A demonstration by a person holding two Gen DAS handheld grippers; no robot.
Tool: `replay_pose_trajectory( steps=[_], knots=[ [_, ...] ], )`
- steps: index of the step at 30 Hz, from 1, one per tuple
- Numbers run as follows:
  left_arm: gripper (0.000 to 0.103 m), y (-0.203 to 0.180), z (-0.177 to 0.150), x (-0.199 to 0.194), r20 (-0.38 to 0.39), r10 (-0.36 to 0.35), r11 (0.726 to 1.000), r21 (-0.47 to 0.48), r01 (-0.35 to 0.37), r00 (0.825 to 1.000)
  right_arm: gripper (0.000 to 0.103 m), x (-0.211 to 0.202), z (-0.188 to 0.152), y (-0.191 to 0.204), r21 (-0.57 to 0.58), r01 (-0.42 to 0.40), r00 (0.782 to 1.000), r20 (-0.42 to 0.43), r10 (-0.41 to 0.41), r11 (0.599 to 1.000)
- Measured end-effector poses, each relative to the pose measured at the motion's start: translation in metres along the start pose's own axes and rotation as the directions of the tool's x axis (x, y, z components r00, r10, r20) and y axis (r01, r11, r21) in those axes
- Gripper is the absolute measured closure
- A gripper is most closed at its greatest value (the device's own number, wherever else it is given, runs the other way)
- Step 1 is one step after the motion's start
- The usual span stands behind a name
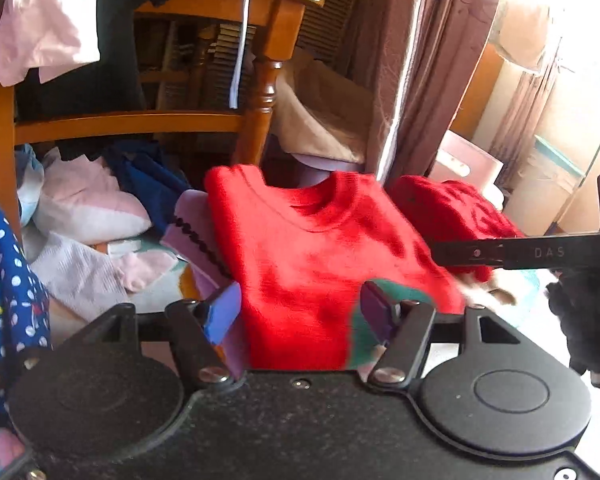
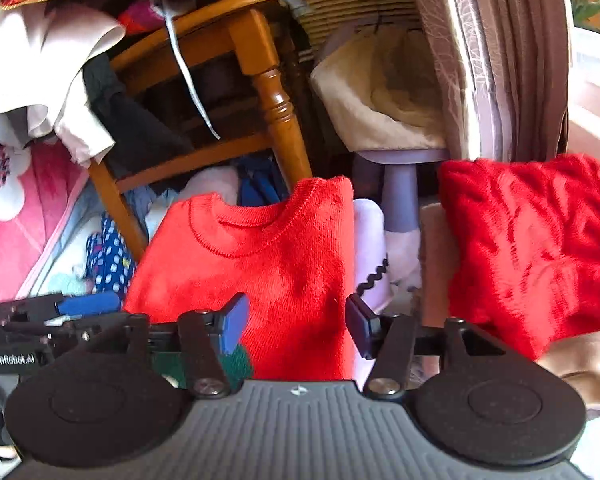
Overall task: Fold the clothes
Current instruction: 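Lower the sweater onto the folded clothes stack and open both grippers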
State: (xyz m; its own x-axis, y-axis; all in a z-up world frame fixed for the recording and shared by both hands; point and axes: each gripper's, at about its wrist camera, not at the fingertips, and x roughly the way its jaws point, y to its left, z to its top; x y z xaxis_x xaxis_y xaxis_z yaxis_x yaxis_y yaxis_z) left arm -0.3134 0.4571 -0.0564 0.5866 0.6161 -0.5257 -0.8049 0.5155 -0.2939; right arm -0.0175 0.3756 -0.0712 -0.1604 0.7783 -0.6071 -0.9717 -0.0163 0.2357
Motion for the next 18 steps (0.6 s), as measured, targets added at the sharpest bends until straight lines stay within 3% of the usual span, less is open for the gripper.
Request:
replay_pose_trajectory(
  steps=[4,7,14,18],
  knots=[
    [0.014,-0.017,0.017,-0.018,-0.050,0.051,0.998,-0.041,-0.053,0.997,0.047,-0.039,0.031,0.009,-0.102,0.052,0.999,0.004,-0.052,0.993],
    [0.012,-0.033,0.029,-0.035,-0.093,0.095,0.994,-0.047,-0.100,0.991,0.041,-0.072,0.055,0.016,-0.137,0.079,0.997,0.030,-0.075,0.987],
    [0.001,-0.069,0.058,-0.082,-0.094,0.171,0.985,-0.007,-0.172,0.981,0.032,-0.137,0.094,0.050,-0.127,0.127,0.992,0.035,-0.124,0.984],
    [0.000,-0.082,0.063,-0.110,-0.041,0.178,0.984,0.024,-0.177,0.983,0.032,-0.157,0.098,0.080,-0.155,0.167,0.986,0.026,-0.165,0.974]
  ],
)
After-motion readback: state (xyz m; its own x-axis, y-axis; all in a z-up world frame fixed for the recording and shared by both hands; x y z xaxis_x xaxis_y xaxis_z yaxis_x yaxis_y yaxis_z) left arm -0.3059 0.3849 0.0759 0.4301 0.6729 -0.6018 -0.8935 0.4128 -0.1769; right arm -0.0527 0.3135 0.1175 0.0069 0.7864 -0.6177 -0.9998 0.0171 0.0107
